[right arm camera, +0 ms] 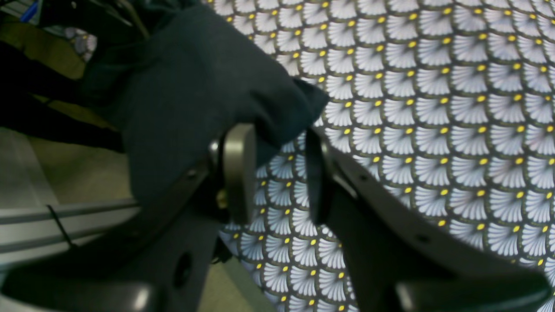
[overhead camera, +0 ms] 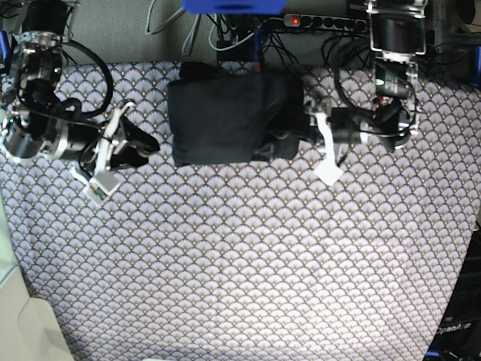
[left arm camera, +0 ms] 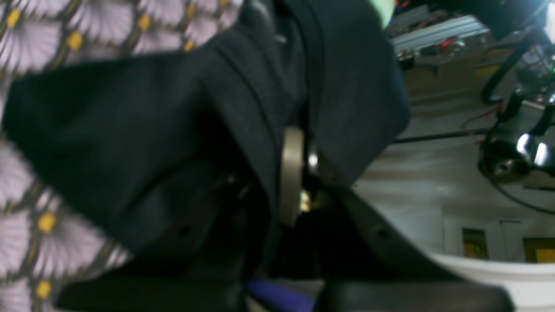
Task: Fold the T-shirt properly
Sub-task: 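Lift the band's other end with the left gripper and fold it over the middle, then press and square the folded bundle's sides with both grippers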
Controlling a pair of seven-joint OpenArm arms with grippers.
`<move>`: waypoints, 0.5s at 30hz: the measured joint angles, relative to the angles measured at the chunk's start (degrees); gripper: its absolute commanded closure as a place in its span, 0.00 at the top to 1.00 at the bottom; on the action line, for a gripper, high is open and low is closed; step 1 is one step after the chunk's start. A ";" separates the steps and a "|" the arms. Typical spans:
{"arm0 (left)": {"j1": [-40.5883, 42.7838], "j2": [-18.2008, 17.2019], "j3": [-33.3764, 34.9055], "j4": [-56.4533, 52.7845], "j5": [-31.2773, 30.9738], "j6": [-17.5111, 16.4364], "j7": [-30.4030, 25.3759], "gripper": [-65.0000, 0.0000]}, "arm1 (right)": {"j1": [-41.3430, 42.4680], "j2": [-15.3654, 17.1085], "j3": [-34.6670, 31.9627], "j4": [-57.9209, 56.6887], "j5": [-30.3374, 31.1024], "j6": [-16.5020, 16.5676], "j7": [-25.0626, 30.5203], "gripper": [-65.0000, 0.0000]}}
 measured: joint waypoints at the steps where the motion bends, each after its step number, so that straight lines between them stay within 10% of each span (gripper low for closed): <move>1: 0.15 -0.61 0.00 0.00 0.00 0.02 -0.02 0.00 | 0.00 0.11 0.02 0.00 -0.02 0.00 0.00 0.33; 15: -3.41 -4.70 0.15 -0.09 0.39 -0.02 0.13 0.00 | -0.20 -0.94 0.02 0.00 -0.02 0.00 0.00 0.33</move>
